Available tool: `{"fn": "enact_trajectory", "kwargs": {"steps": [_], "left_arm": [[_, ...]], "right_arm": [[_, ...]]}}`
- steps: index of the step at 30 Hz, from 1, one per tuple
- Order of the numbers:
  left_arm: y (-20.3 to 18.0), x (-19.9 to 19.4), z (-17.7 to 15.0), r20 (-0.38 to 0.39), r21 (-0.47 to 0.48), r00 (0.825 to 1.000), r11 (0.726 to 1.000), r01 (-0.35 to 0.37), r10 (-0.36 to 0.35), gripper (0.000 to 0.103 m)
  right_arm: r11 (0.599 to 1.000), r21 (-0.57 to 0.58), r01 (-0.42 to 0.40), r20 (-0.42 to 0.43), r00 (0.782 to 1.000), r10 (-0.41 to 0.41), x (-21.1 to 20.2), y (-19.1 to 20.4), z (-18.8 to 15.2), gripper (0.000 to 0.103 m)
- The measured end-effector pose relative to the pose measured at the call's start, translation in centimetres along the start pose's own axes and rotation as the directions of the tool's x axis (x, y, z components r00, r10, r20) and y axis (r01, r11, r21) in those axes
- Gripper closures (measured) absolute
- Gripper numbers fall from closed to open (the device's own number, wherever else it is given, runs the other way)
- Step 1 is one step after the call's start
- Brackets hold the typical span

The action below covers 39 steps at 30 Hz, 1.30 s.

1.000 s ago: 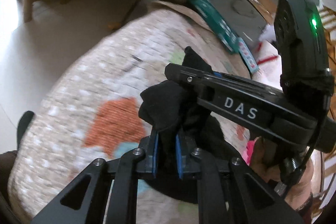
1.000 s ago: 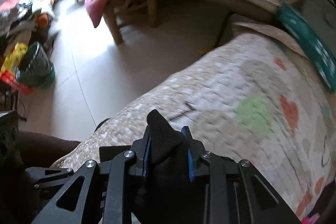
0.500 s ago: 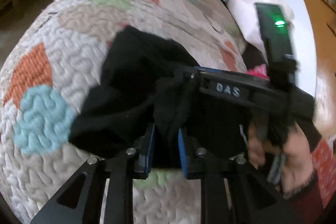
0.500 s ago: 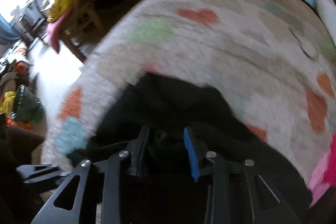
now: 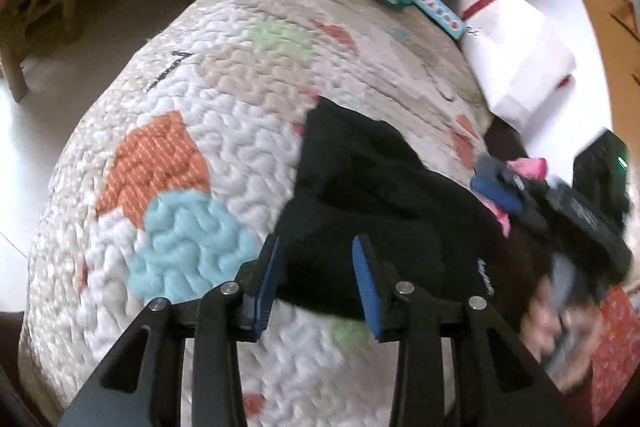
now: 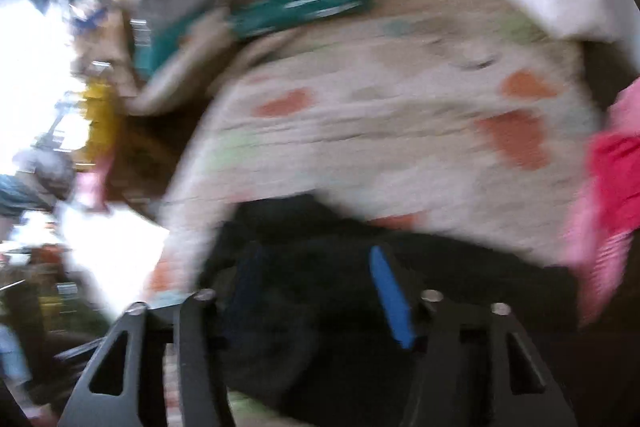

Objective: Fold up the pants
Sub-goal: 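Fold the pants end over with the right tool while the left tool holds the pants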

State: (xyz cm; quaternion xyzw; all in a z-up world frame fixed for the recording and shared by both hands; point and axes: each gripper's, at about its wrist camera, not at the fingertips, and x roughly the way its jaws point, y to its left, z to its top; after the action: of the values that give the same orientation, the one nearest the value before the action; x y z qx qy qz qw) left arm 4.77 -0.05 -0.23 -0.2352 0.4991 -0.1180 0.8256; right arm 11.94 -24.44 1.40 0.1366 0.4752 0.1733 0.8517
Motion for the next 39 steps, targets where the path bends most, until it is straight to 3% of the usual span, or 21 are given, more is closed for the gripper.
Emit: {"fn": "enact_trajectory", "kwargs": {"steps": [2, 4, 7, 8, 9, 13, 15, 16, 17, 18, 21, 23, 24, 25, 26, 29, 39], "left_arm": [[0.2, 1.4, 0.4, -0.017, -0.002, 1.000, 1.000, -0.008, 0.008, 0.068], [0.3, 2.6, 0.5, -0.038, -0.006, 0.999, 1.000, -0.006, 0.005, 0.068], [0.5, 4.2, 0.5, -0.054, -0.005, 0.998, 1.000, 0.030, -0.030, 0.058], [0.5, 4.4, 0.3, -0.051, 0.001, 0.998, 0.999, 0.042, -0.041, 0.055], [0.5, 4.5, 0.2, -0.049, 0.007, 0.998, 0.999, 0.051, -0.050, 0.053], [0.5, 4.9, -0.5, -0.044, 0.025, 0.996, 0.997, 0.073, -0.072, 0.051], [0.5, 4.9, -0.7, -0.042, 0.045, 0.996, 0.996, 0.075, -0.074, 0.052], [0.4, 4.8, -0.9, -0.041, 0.061, 0.997, 0.996, 0.065, -0.063, 0.059], [0.2, 4.8, -1.0, -0.038, 0.082, 0.999, 0.996, 0.039, -0.036, 0.073], [0.2, 4.9, -1.2, -0.034, 0.097, 0.999, 0.995, 0.011, -0.007, 0.078], [0.3, 4.5, -1.7, -0.024, 0.090, 1.000, 0.996, 0.010, -0.008, 0.083], [0.2, 4.2, -1.9, -0.021, 0.090, 1.000, 0.996, 0.006, -0.005, 0.085], [0.2, 4.0, -1.9, -0.021, 0.088, 1.000, 0.996, 0.006, -0.004, 0.085], [0.2, 3.8, -2.0, -0.023, 0.078, 1.000, 0.997, 0.008, -0.007, 0.086], [0.4, 3.5, -2.1, -0.023, 0.068, 1.000, 0.998, 0.010, -0.008, 0.087], [1.0, 2.4, -2.1, -0.016, 0.031, 1.000, 0.999, 0.011, -0.011, 0.089], [3.7, -0.9, -2.0, 0.028, -0.051, 0.998, 0.997, -0.052, 0.053, 0.091]], "right_arm": [[0.994, 0.022, -0.108, -0.052, 0.993, 0.109, 1.3, 1.0, -1.0, 0.047], [0.993, 0.034, -0.117, -0.113, 0.986, 0.120, 3.1, 1.3, -2.1, 0.047], [0.999, 0.030, 0.043, -0.214, 0.976, -0.036, 6.0, -0.1, -3.3, 0.051], [0.997, 0.023, 0.080, -0.227, 0.971, -0.073, 6.3, -0.5, -3.6, 0.058], [0.996, 0.016, 0.089, -0.219, 0.972, -0.083, 6.2, -0.6, -3.5, 0.057], [0.986, -0.108, 0.125, -0.164, 0.976, -0.142, 5.5, 2.0, -1.2, 0.051], [0.982, -0.157, 0.105, -0.149, 0.980, -0.128, 6.2, 3.9, 0.5, 0.037], [0.980, -0.175, 0.091, -0.145, 0.982, -0.117, 6.6, 4.7, 1.3, 0.034], [0.977, -0.197, 0.080, -0.142, 0.984, -0.109, 7.4, 5.6, 2.1, 0.029], [0.972, -0.219, 0.078, -0.146, 0.983, -0.112, 8.5, 6.5, 2.9, 0.029], [0.958, -0.272, 0.087, -0.213, 0.966, -0.148, 12.2, 8.7, 4.1, 0.029], [0.934, -0.334, 0.126, -0.272, 0.936, -0.224, 15.0, 9.6, 4.0, 0.029], [0.914, -0.377, 0.153, -0.296, 0.915, -0.275, 16.2, 10.0, 3.5, 0.031], [0.899, -0.408, 0.159, -0.318, 0.898, -0.303, 17.1, 10.3, 2.9, 0.042], [0.891, -0.428, 0.152, -0.334, 0.890, -0.312, 17.6, 10.7, 2.4, 0.059], [0.884, -0.450, 0.124, -0.331, 0.897, -0.294, 17.2, 12.3, 2.2, 0.086], [0.861, -0.502, 0.084, -0.298, 0.917, -0.264, 18.1, 18.0, 3.4, 0.091]]}}
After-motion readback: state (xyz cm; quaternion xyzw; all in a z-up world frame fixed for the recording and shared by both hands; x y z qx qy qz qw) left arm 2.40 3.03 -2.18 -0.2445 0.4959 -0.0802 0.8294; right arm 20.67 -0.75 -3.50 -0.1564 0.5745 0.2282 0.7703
